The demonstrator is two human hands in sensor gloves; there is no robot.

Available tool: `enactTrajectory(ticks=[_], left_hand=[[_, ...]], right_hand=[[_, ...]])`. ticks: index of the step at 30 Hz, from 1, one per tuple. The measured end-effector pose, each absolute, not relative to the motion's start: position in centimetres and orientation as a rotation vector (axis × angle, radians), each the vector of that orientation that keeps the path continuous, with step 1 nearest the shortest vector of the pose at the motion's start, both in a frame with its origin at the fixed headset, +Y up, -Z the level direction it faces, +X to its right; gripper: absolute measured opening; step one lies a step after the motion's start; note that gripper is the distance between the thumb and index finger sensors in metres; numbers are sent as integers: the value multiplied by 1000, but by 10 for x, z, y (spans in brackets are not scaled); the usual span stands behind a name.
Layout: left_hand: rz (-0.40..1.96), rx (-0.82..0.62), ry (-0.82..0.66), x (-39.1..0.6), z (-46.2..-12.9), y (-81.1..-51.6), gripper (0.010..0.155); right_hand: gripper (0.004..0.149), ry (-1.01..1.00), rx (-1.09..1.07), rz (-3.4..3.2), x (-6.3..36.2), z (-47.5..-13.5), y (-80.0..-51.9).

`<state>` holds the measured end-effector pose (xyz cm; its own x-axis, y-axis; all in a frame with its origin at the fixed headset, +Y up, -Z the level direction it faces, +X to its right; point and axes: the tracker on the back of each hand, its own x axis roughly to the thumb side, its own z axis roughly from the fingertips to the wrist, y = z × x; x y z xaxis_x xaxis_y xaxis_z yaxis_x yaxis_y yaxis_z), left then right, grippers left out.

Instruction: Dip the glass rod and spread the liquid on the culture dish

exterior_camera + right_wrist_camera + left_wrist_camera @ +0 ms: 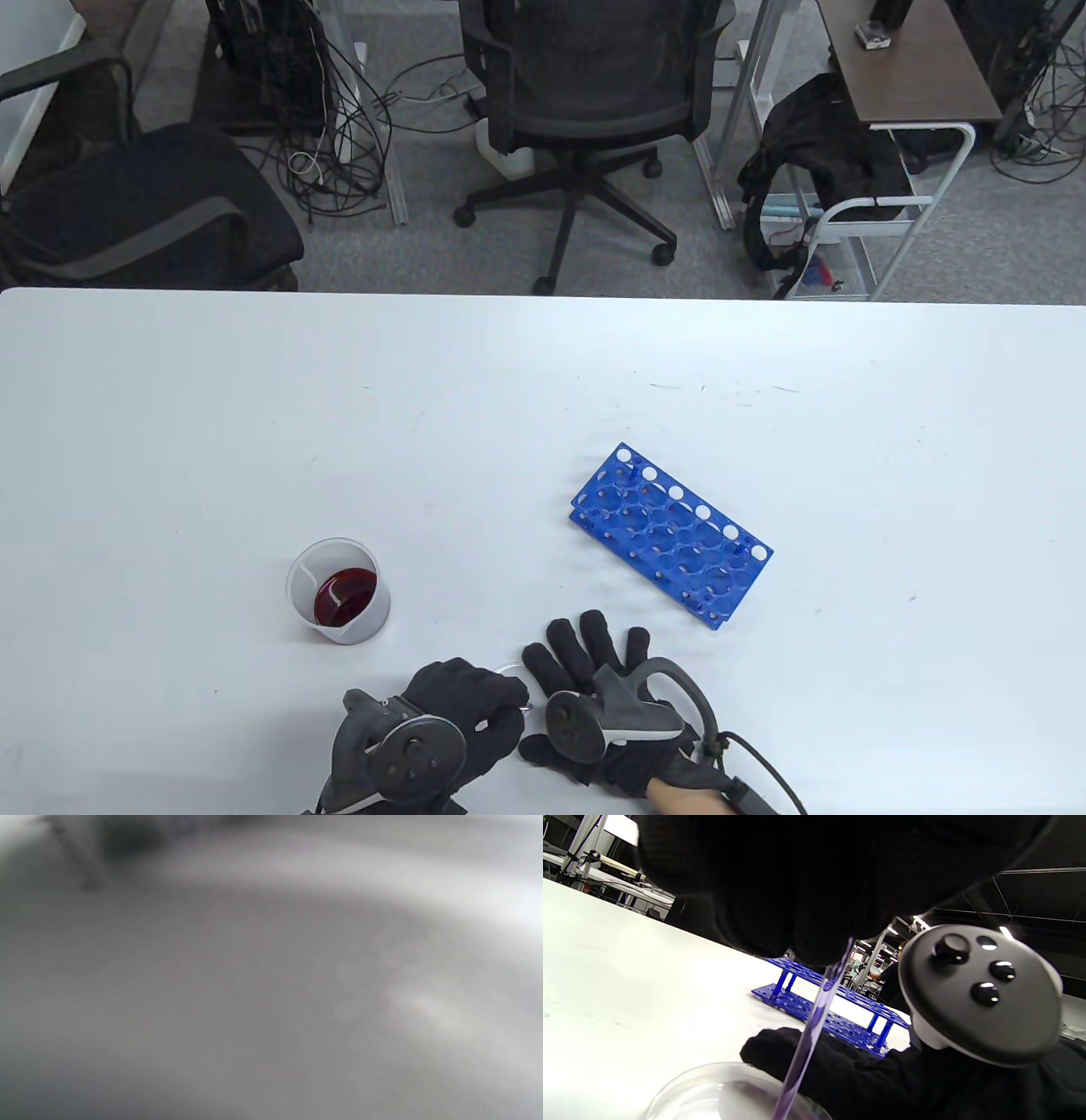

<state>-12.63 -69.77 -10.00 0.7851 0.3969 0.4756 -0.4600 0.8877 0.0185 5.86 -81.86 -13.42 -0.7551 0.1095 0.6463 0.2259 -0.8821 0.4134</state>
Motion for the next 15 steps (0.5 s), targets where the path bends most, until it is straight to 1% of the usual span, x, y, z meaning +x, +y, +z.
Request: enactTrajectory(ticks=[3,15], left_hand=[[447,157,-475,-125,-100,-698,37],[407,162,-448,-130,-102,-694,36]], right_hand=[[95,-743,-1072,-2788,58,-134,-819],[95,-743,-1072,-2788,58,-134,-819]])
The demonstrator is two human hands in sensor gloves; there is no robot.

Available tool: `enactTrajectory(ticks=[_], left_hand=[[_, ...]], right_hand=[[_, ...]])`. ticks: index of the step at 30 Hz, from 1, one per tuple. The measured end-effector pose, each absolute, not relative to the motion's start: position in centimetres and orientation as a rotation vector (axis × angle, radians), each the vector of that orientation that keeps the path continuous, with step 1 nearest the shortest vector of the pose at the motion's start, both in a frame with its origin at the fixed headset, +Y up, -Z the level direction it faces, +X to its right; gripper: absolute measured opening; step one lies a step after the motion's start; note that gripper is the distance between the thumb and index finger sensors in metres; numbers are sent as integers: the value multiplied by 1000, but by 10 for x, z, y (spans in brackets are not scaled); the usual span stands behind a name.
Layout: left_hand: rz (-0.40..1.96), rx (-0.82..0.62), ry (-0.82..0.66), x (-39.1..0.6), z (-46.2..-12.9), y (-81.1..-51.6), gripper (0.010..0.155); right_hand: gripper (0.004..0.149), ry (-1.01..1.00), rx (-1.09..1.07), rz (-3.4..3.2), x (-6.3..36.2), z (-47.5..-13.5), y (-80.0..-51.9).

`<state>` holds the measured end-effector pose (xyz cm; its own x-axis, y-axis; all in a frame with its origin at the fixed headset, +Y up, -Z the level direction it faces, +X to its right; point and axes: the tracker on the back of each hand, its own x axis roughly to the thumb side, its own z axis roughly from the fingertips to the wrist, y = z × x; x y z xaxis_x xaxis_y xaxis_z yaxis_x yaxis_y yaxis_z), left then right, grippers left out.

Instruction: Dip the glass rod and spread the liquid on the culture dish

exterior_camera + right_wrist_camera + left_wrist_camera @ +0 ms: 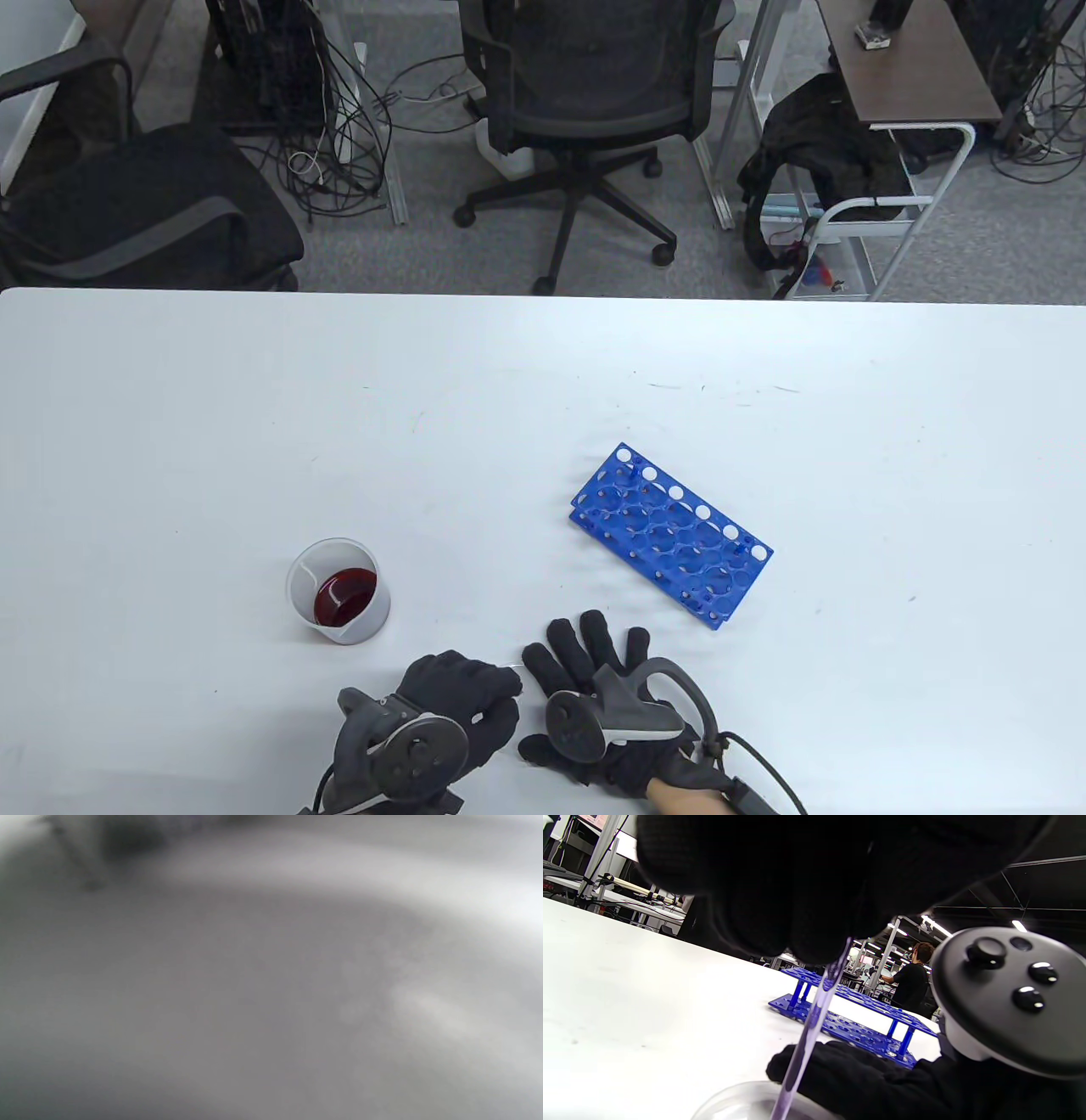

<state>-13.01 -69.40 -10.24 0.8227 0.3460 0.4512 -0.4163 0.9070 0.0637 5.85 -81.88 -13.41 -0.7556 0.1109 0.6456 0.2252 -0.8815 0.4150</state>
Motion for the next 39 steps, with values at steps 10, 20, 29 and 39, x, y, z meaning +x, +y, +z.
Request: enactTrajectory(ticks=[10,20,29,39], left_hand=[[456,66,-460,-138,-107,-692,36],[509,37,-487,-133,-106,-695,36],[499,80,-504,-124,-101,-699,37],[451,139,-478,-123,-100,-698,38]], right_hand=[[95,-743,-1072,-2788,58,-134,-819],[95,-743,-1072,-2788,58,-134,-819],[95,-743,-1072,-2788,58,-134,-819],[95,-743,-1072,-2788,58,-134,-819]])
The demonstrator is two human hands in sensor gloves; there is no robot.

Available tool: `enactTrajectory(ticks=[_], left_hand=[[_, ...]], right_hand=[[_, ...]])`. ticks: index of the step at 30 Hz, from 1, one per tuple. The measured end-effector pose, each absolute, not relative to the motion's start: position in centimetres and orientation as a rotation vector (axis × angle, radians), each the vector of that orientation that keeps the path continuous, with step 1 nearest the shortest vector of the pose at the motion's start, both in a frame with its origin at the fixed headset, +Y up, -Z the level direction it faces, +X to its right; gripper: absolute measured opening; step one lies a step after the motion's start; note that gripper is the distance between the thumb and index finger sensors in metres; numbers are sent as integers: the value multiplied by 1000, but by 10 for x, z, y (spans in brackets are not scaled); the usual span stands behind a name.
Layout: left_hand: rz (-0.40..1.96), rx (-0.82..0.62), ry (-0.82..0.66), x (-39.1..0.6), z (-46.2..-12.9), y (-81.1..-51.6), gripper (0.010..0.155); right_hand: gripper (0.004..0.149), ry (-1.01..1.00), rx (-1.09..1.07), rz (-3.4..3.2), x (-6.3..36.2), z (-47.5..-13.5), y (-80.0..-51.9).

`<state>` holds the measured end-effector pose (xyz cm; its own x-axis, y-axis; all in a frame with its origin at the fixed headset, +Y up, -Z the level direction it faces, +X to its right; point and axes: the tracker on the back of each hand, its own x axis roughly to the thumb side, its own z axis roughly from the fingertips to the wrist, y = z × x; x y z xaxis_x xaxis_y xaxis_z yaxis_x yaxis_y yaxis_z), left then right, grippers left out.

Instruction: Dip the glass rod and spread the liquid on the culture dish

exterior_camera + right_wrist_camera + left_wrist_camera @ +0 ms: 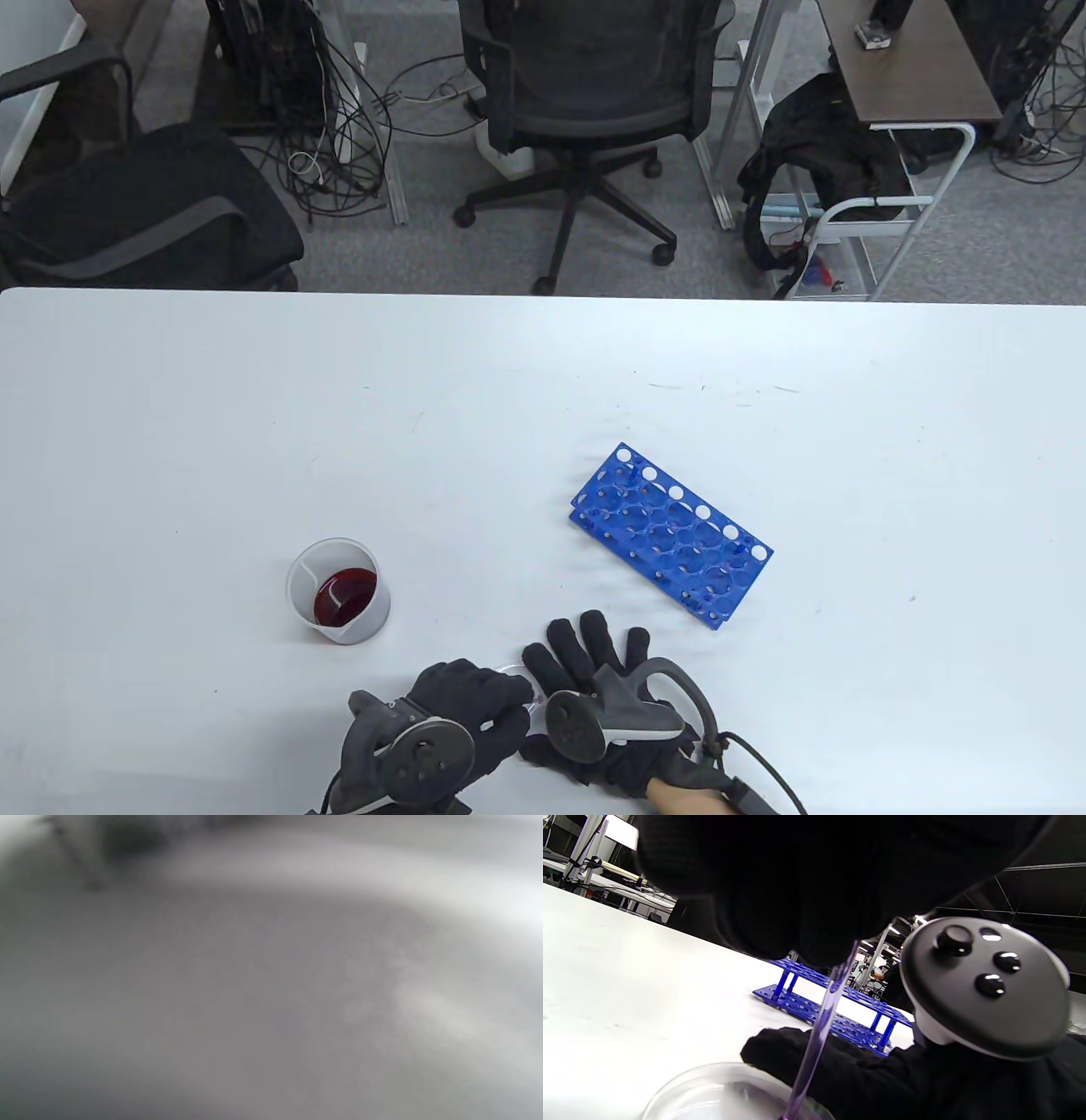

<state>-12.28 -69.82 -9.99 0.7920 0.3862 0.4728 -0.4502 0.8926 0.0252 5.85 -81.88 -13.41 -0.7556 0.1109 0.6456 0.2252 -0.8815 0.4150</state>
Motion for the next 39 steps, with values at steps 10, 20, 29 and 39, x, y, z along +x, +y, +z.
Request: enactTrajectory(ticks=[10,20,29,39], left_hand=[[563,316,-393,-156,-96,-669,38],[751,560,-174,-239,-88,-636,37],[556,638,6,-280,-87,-624,35],[328,299,-38,-263,-134,-639,35]], right_hand=[[95,-743,-1072,-2788,58,-134,-819],[95,-743,-1072,-2788,58,-134,-819],[95,-743,-1072,-2788,58,-134,-819],[95,-747,-1072,-2792,58,-134,-819]])
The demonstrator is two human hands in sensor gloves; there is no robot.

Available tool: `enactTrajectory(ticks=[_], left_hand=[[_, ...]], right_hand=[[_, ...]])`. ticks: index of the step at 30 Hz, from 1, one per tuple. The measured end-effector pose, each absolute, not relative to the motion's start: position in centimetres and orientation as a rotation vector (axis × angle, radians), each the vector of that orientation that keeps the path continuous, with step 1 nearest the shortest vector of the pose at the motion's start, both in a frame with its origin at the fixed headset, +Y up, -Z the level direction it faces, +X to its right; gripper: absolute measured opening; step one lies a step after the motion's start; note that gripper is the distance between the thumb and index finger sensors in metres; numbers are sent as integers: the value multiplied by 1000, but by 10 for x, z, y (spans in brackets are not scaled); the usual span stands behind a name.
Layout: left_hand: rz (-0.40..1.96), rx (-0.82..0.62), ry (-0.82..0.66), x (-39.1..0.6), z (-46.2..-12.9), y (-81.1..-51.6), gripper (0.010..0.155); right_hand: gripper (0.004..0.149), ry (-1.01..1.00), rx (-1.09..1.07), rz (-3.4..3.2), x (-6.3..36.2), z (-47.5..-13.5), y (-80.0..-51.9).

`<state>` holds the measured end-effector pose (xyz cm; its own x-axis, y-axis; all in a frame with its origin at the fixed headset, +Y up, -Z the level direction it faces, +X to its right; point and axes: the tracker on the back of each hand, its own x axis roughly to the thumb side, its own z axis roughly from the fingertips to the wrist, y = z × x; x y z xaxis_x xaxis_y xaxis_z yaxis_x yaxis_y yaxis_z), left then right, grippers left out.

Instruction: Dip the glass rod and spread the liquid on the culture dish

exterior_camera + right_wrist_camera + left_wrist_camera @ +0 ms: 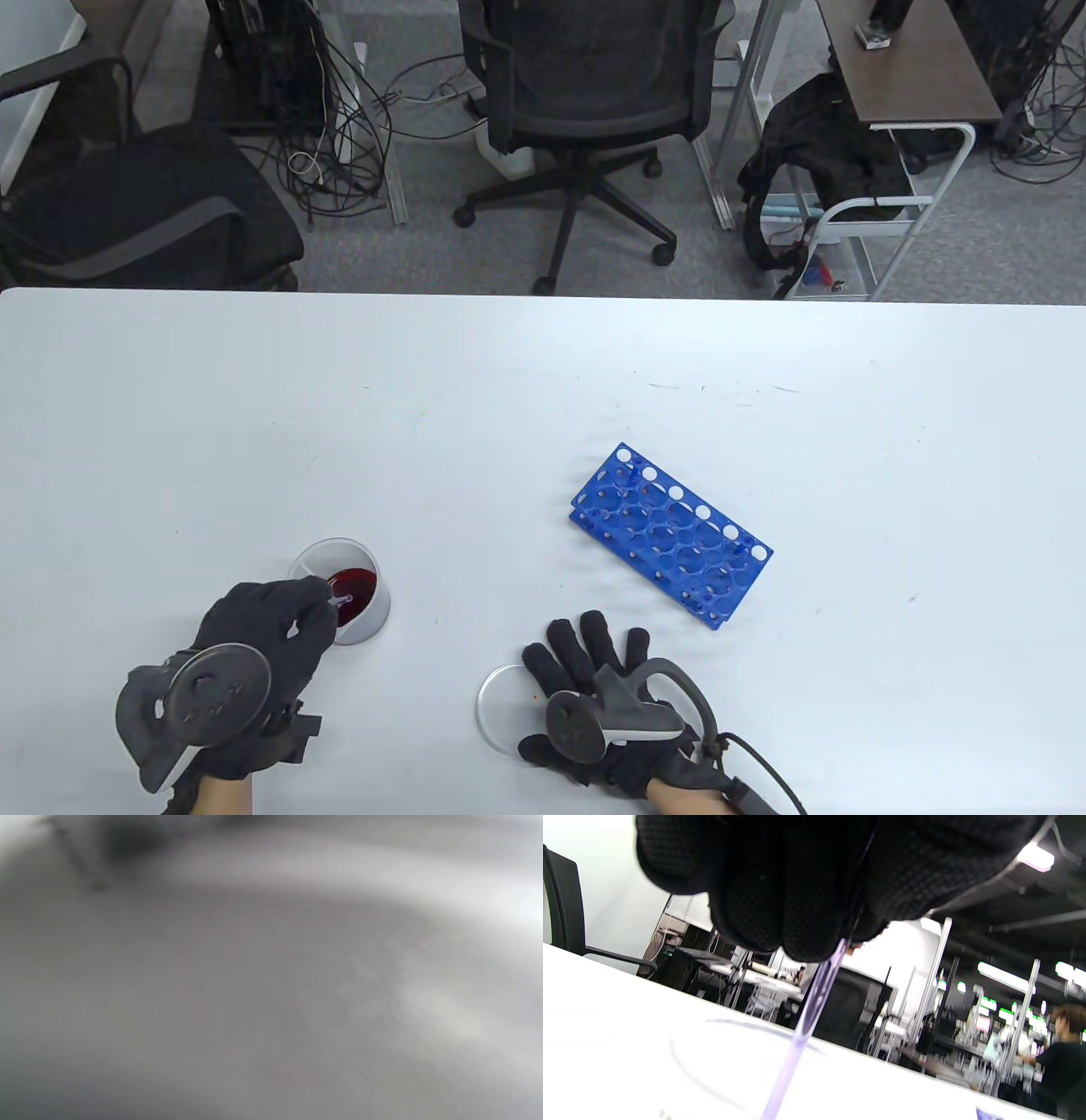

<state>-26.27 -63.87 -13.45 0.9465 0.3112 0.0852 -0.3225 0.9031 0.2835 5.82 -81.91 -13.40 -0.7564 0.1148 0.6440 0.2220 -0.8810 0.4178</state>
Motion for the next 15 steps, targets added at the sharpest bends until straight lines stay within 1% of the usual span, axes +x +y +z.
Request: enactTrajectory(ticks=[2,6,15], left_hand=[[272,243,-58,-257,-144,-644,34],[198,212,-54,-249,-154,-655,34],[150,150,-54,-246,-166,-670,34]], right_hand=[[95,-746,-1073,-2792,58,-134,-819],[95,-746,-1072,-2792,58,-134,-819],[95,-747,-1074,-2794,58,-134,-819]])
